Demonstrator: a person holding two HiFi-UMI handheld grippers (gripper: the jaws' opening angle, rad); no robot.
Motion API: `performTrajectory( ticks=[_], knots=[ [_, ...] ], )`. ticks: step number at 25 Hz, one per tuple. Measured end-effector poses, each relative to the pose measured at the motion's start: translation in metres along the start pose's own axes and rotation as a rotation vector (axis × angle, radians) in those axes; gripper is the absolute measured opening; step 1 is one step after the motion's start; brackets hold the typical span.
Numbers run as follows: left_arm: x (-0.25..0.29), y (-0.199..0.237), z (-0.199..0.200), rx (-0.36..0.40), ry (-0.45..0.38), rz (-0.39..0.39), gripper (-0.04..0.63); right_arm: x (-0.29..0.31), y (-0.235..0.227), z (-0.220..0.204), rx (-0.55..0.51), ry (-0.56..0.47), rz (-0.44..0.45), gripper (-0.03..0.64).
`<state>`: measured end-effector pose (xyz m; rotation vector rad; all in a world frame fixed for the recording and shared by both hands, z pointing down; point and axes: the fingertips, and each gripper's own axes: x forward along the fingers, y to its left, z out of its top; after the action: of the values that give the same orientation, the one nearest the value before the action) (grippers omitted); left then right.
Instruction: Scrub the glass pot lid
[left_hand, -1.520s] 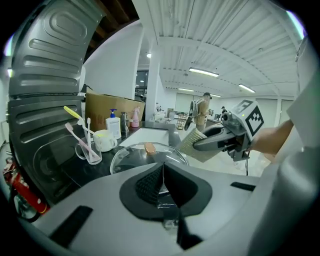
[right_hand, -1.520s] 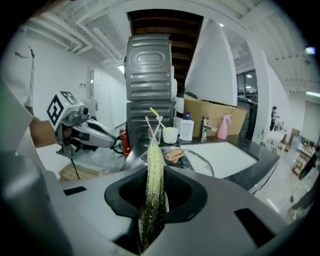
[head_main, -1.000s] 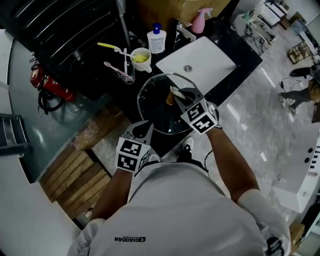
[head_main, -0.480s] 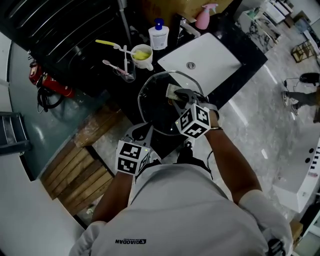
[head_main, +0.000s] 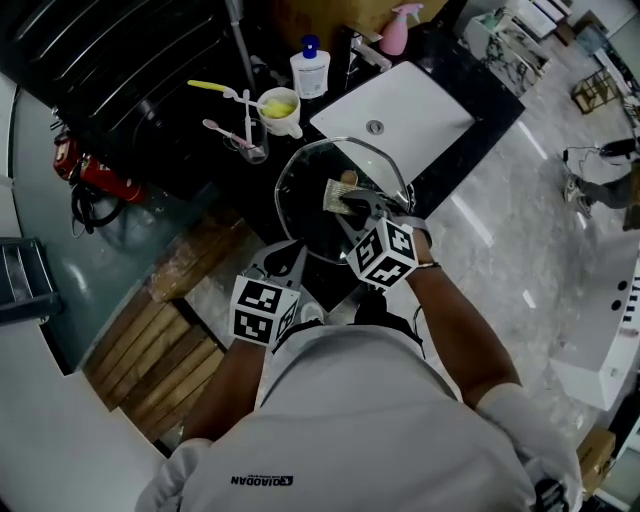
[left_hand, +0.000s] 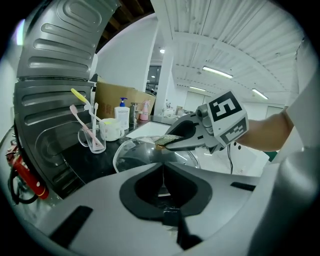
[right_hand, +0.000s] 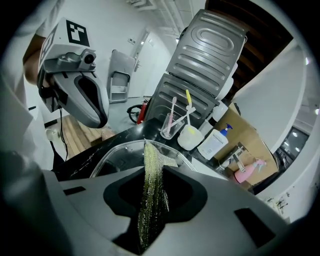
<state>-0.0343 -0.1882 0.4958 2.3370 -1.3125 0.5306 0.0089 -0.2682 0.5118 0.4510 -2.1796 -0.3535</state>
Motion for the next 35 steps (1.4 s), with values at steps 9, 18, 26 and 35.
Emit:
performTrajectory(
  ticks=[9,18,26,35],
  knots=[
    [-0.007,-0.008,0.004,0.031,-0.01,-0.031,0.018,-0.016,0.025,0.009,0.013,-0.017,0.05,0.098],
    [-0.002,0.001,0.0,0.052,0.025,-0.028,0.018,-0.057,0.003,0.018,0.098,-0.126,-0.022,0.091],
    [0.014,0.0,0.003,0.04,0.04,-0.001,0.018,-0.045,-0.084,-0.042,0.146,-0.06,-0.131,0.091],
    [0.021,0.019,-0.004,-0.069,0.057,0.12,0.018,0.032,-0.144,-0.074,0.115,-0.029,-0.042,0.092]
  ],
)
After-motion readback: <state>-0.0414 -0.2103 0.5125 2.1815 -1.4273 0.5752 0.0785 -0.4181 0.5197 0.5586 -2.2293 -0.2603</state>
